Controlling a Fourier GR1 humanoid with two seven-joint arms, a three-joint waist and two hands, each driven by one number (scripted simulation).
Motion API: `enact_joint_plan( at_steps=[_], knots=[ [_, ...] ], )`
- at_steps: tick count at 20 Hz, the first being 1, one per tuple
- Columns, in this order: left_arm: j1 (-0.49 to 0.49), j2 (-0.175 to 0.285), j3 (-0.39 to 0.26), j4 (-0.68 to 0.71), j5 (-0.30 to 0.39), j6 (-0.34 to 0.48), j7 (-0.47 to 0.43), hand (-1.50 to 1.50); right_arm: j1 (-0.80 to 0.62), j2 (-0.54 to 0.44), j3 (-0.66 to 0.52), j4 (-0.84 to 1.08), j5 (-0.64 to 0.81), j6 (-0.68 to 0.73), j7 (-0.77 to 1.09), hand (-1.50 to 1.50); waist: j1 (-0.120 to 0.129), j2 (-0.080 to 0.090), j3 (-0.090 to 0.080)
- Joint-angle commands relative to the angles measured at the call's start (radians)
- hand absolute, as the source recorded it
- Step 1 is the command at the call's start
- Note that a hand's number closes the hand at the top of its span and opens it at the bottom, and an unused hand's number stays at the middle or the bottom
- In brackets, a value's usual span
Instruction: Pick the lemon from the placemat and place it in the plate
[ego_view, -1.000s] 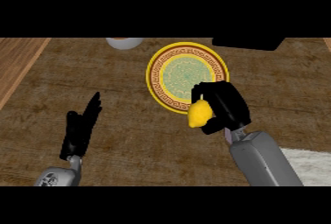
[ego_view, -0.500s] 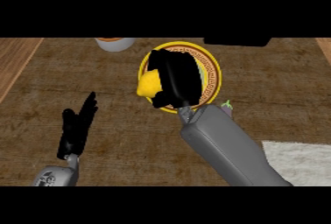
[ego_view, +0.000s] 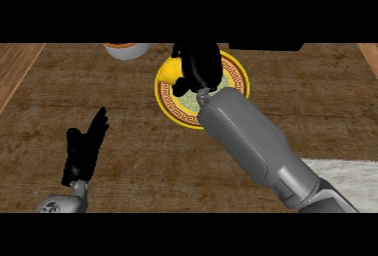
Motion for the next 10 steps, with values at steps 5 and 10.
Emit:
enact_joint_plan(
  at_steps=[5, 10],
  knots=[
    [-0.009, -0.021, 0.009, 0.025, -0.002, -0.004, -0.011, 0.0, -0.121, 0.002, -0.089, 0.348, -0.088, -0.005, -0.159, 1.5, 0.003, 0.007, 0.0],
    [0.013, -0.018, -0.002, 0.012, -0.007, -0.019, -0.023, 0.0, -0.099, 0.002, -0.155, 0.484, -0.143, 0.058, -0.289, 1.5, 0.013, 0.013, 0.0]
  ],
)
